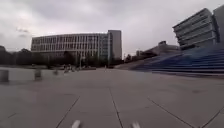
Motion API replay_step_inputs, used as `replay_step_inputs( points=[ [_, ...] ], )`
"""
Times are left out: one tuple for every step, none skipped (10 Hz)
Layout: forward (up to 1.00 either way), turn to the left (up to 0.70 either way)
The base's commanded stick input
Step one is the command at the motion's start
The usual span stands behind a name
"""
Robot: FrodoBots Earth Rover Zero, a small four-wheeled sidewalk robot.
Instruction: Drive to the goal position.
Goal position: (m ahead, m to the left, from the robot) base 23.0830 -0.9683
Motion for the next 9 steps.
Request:
replay_step_inputs(
  points=[
    [0.7,0.0],
    [0.7,0.0],
    [0.7,0.0],
    [0.7,0.0],
    [0.7,0.0],
    [0.7,0.0],
    [0.7,0.0],
    [0.7,0.0],
    [0.7,-0.02]
  ],
)
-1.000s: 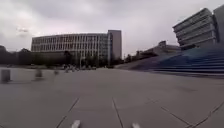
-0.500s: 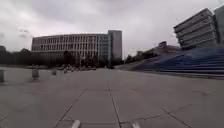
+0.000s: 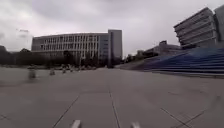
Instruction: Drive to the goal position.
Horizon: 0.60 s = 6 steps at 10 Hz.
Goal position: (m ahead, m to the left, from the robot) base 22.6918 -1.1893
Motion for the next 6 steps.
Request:
replay_step_inputs(
  points=[
    [0.7,-0.09],
    [0.7,-0.22],
    [0.7,-0.21],
    [0.7,-0.13],
    [0.7,-0.05],
    [0.7,0.0]
  ],
)
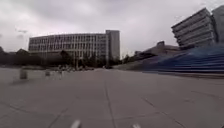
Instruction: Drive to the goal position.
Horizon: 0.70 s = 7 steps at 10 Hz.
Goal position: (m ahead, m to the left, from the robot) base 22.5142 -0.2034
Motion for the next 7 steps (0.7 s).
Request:
replay_step_inputs(
  points=[
    [0.7,0.0],
    [0.7,0.0],
    [0.7,0.0],
    [0.7,0.0],
    [0.7,0.0],
    [0.7,0.0],
    [0.7,0.0]
  ],
)
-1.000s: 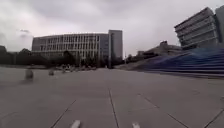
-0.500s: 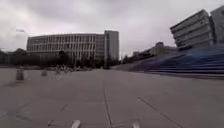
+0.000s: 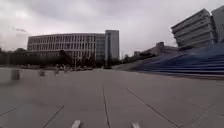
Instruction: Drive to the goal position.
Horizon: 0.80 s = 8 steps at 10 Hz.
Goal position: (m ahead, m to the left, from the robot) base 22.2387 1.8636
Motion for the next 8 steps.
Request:
replay_step_inputs(
  points=[
    [0.7,0.0],
    [0.7,0.0],
    [0.7,0.0],
    [0.7,0.0],
    [0.7,0.0],
    [0.7,0.0],
    [0.7,0.0],
    [0.7,0.0]
  ],
)
